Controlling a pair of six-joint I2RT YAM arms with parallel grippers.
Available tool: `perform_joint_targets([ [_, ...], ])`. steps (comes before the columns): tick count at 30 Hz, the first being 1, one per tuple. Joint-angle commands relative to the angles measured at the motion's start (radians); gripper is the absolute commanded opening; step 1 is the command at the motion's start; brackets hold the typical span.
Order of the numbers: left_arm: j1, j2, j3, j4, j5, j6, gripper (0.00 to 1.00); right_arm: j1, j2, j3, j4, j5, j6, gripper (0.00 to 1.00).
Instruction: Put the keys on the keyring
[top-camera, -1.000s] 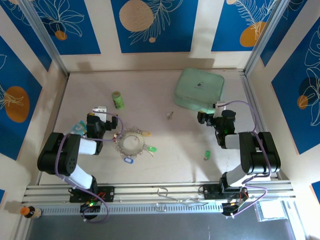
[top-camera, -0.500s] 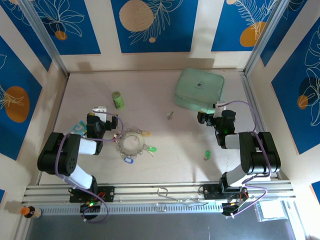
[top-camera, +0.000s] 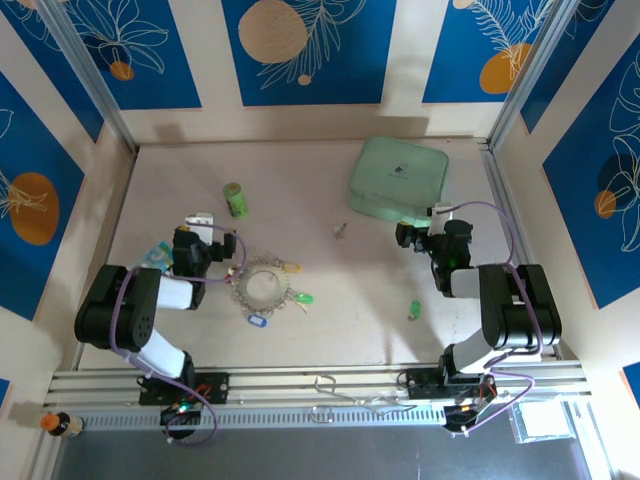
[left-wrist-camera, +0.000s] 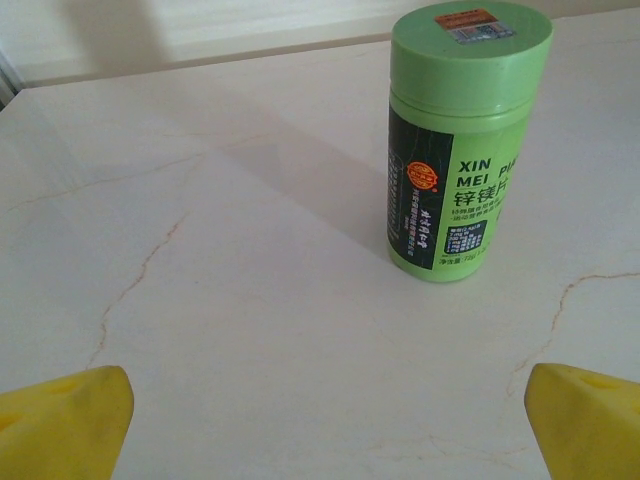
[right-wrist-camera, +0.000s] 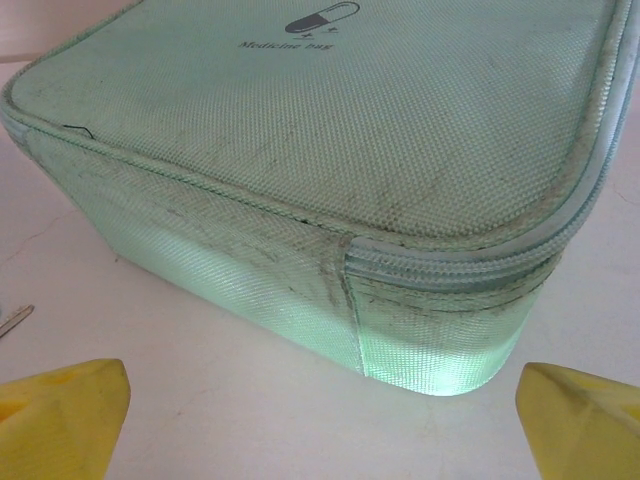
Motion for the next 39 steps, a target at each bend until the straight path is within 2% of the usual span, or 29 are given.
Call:
perform_joint_targets([
  [1, 0.014, -0.048, -0.017, 0.026, 0.011, 0.018, 1.00, 0.002, -0.109, 0.015, -0.078, 0.069, 0.031, 0.97],
  [4, 0.012, -0.147, -0.043, -0.007, -0.022, 0.008, 1.00, 0.023, -0.232, 0.028, -0.196, 0.136, 0.048, 0.95],
  [6, 0.011, -0.211, -0.051, -0.046, -0.052, 0.000, 1.00, 0.035, -0.306, 0.041, -0.282, 0.185, 0.125, 0.95],
  [11, 0.009, -0.406, -0.068, -0.168, -0.068, -0.045, 0.97, 0.048, -0.431, 0.108, -0.538, 0.112, 0.355, 0.92],
  [15, 0.008, -0.590, -0.043, -0.417, -0.004, -0.153, 0.95, 0.123, -0.476, 0.135, -0.670, 0.063, 0.455, 0.81],
  [18, -0.009, -0.710, -0.029, -0.582, 0.044, -0.244, 0.93, 0.238, -0.488, 0.153, -0.728, 0.079, 0.455, 0.77],
  [22, -0.062, -0.865, 0.000, -0.827, 0.046, -0.318, 0.92, 0.417, -0.451, 0.232, -0.836, 0.130, 0.398, 0.71],
  [26, -0.135, -0.966, 0.024, -1.023, 0.029, -0.394, 0.89, 0.559, -0.380, 0.347, -0.990, 0.130, 0.334, 0.64],
  [32, -0.279, -0.991, 0.025, -1.191, -0.003, -0.521, 0.86, 0.703, -0.243, 0.542, -1.259, 0.094, 0.281, 0.38],
  [34, -0.307, -0.978, 0.017, -1.230, 0.003, -0.582, 0.85, 0.750, -0.202, 0.588, -1.317, 0.097, 0.280, 0.36],
  [39, -0.314, -0.968, -0.013, -1.353, 0.017, -0.689, 0.80, 0.861, -0.072, 0.706, -1.418, 0.092, 0.261, 0.36],
])
